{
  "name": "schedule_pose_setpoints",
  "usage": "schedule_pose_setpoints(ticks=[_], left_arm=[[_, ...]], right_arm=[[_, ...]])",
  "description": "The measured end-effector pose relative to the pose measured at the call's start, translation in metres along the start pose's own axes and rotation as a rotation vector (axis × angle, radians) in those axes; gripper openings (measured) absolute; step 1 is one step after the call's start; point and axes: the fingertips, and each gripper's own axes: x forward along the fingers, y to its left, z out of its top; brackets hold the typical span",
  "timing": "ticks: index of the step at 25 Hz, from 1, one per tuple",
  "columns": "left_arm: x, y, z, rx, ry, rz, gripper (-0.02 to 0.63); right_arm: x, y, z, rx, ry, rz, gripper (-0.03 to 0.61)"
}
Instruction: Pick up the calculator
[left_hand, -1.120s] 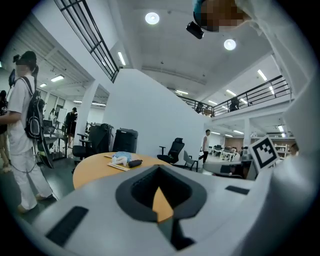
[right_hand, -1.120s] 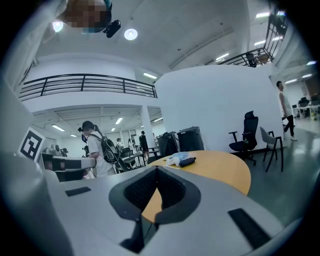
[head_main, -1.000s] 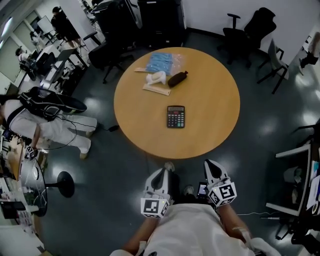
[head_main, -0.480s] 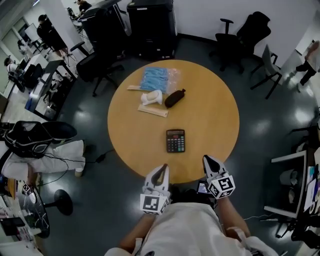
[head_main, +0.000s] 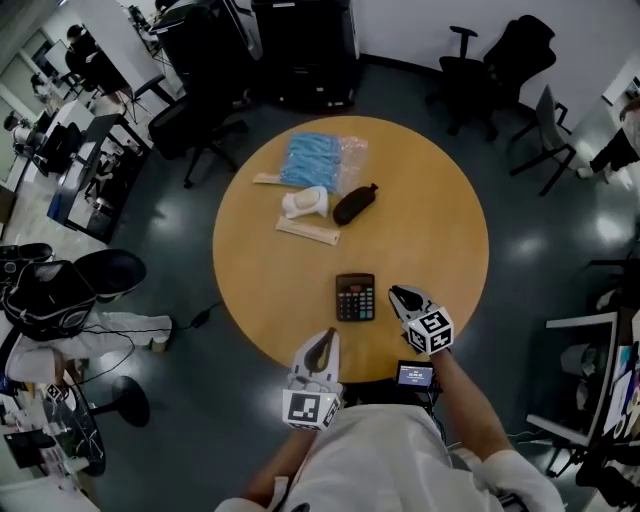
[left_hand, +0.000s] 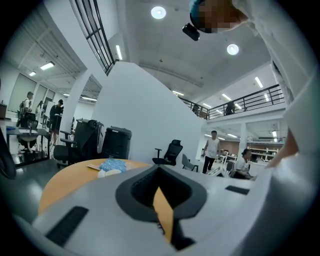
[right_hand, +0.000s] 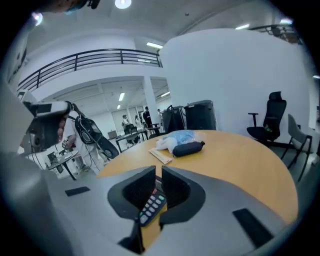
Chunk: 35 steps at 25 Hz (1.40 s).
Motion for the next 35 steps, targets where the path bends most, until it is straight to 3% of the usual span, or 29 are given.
schedule_pose_setpoints(ticks=[3, 6, 12, 21, 24, 30, 35], left_arm=[[0.011, 0.005, -0.006, -0.011, 0.023, 0.016, 0.005], [0.016, 0.008, -0.013, -0.017, 0.045, 0.023, 0.005], [0.021, 0.025, -0.025, -0.046, 0.104, 0.083, 0.005], [0.027, 0.043, -0.029, -0.059, 0.118, 0.125, 0.005], [0.027, 0.044, -0.031, -0.062, 0.124, 0.129, 0.005], [0.023, 0.041, -0.035, -0.054, 0.112, 0.12, 0.005], [0.022, 0.032, -0.032, -0.057, 0.091, 0.1, 0.006]], right_arm=[[0.042, -0.014, -0.026, 0.009, 0.106, 0.066, 0.046], [0.077, -0.022, -0.055, 0.026, 0.216, 0.134, 0.141], [0.119, -0.031, -0.083, 0.049, 0.337, 0.221, 0.161], [0.137, -0.017, -0.085, 0.075, 0.381, 0.373, 0.158], [0.137, -0.014, -0.086, 0.077, 0.393, 0.407, 0.129], [0.122, -0.006, -0.074, 0.084, 0.36, 0.407, 0.087], [0.097, 0.014, -0.058, 0.027, 0.315, 0.327, 0.066]])
